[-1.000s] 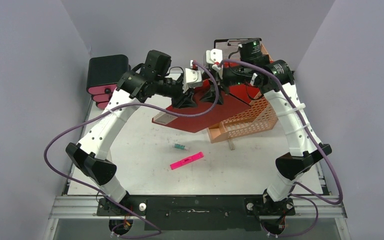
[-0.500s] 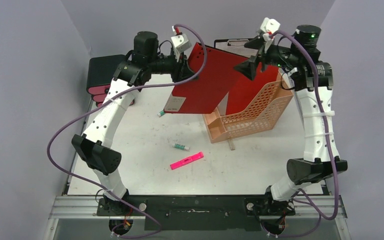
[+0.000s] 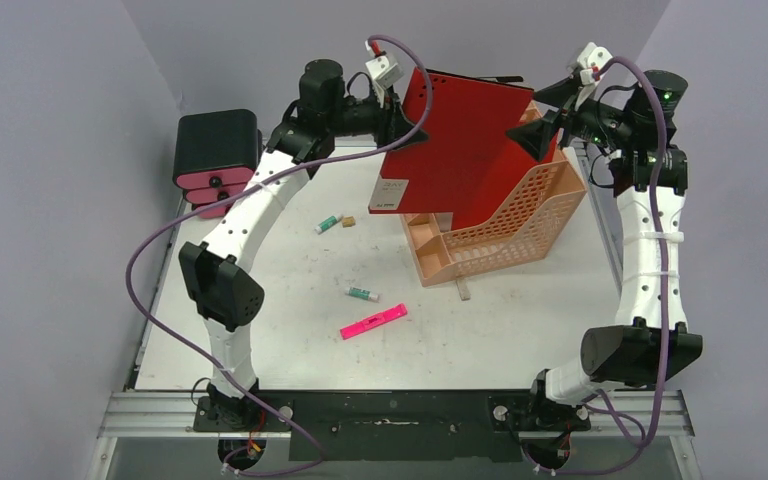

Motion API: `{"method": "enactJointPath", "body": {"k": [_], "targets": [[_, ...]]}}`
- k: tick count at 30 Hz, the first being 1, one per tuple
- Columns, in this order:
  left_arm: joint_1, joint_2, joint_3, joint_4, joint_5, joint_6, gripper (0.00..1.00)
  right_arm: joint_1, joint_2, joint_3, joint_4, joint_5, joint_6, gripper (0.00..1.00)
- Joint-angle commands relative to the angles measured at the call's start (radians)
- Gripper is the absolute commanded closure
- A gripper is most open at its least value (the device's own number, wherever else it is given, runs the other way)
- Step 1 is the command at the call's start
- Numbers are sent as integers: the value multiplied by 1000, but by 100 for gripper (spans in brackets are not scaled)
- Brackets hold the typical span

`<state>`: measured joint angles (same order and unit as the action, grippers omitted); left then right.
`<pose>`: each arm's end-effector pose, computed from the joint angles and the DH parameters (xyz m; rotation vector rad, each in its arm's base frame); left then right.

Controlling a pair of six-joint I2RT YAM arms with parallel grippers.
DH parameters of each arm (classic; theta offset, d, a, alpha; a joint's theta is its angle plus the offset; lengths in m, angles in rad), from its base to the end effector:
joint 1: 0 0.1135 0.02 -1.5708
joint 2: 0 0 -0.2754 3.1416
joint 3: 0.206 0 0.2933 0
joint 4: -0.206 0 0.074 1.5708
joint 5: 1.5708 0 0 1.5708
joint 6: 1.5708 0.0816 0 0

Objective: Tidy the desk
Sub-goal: Place the folder in the storage box.

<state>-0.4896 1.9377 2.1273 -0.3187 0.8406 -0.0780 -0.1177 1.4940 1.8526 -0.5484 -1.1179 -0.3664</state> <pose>0.4275 -0.2967 0.4671 0.9797 1.4954 -1.1233 0.3606 0.0312 0.5243 -0.9562 1.3937 0.6145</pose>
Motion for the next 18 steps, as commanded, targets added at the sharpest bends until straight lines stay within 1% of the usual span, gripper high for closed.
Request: {"method": "enactJointPath", "body": {"k": [1, 7, 12, 18], "targets": [[2, 8, 20, 256, -40, -41, 100, -49, -47, -60, 208, -91, 134, 10], [1, 53, -20, 392, -116, -48, 100, -87, -97, -128, 244, -107, 153, 10], [-7, 105, -24, 536, -98, -144, 100, -98, -106, -129, 219, -104, 131, 10], [-44, 185, 1, 655, -97, -226, 100, -106, -88, -109, 214, -81, 133, 10]]}}
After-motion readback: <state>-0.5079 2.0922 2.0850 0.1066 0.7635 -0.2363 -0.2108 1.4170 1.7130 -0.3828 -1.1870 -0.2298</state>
